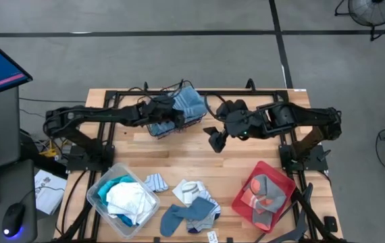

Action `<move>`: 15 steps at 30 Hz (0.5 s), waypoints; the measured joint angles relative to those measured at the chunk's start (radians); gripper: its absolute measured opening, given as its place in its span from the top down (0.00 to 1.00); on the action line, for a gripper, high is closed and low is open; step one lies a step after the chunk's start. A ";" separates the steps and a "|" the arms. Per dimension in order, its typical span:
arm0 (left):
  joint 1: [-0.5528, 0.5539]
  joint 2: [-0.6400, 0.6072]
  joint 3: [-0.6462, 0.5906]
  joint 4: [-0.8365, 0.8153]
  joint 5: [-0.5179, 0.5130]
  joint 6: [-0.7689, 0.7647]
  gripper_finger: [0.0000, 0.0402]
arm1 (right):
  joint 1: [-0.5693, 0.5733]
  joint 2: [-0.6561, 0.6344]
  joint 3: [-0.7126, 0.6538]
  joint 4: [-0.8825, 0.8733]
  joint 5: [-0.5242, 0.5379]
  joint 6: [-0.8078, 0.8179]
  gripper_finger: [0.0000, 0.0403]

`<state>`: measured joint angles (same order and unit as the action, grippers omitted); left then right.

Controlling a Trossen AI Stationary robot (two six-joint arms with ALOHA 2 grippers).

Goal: Pick & Place Cloths
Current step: Put the blue polo shirt into the black mesh basket

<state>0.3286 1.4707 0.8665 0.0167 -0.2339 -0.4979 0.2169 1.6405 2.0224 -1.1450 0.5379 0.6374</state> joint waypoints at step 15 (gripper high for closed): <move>0.062 0.127 0.001 -0.151 0.016 -0.084 1.00 | 0.014 0.000 0.000 -0.010 -0.007 0.019 0.25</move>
<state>0.3907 1.5974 0.8677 -0.1346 -0.2177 -0.5819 0.2310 1.6409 2.0224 -1.1546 0.5314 0.6567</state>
